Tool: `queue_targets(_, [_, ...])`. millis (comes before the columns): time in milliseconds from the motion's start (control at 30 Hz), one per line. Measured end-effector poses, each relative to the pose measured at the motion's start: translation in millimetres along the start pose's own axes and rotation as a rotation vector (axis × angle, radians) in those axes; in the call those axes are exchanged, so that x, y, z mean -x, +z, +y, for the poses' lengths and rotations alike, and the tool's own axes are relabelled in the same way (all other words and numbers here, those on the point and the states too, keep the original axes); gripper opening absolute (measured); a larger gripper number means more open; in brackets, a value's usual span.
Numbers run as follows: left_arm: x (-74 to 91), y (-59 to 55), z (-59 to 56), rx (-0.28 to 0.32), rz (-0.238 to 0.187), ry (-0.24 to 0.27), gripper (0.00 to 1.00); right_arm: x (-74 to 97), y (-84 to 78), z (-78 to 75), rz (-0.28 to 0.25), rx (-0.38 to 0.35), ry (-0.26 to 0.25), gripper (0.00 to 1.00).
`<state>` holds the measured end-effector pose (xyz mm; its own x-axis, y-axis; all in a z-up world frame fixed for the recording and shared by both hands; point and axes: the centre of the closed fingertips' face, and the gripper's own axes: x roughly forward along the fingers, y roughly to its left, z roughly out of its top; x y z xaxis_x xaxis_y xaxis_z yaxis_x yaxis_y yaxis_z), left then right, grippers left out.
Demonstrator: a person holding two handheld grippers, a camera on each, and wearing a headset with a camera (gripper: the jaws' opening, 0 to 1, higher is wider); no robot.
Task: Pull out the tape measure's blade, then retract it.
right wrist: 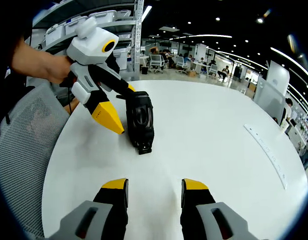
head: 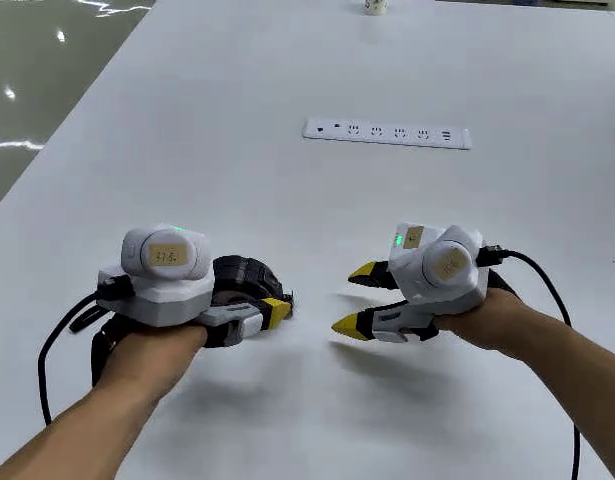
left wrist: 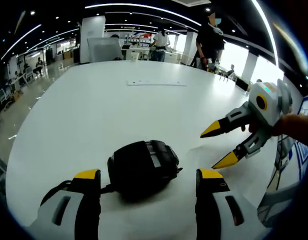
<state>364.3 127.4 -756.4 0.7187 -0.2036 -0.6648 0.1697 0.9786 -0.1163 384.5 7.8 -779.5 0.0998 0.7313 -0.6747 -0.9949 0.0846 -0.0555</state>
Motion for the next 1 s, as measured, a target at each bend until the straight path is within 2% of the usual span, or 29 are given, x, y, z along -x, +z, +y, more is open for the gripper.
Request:
queue_targets(367, [5.1,1.5,-5.5,-0.030,-0.027,-0.039,0.77,19.4,-8.7,1.3,-0.013,-0.054,-0.054,0.46])
queue_targets(633, [10.4,-2.3,-6.6,-0.051,-0.029,-0.069,0.79,30.7,-15.3,5.8,-0.028,-0.099,-0.085,0.50])
queue_targets(1000, [19.3,-6.9,-8.6,-0.093,-0.065,-0.110,0.82,44.9,-21.1,13.9,-0.062,-0.149,-0.121,0.56])
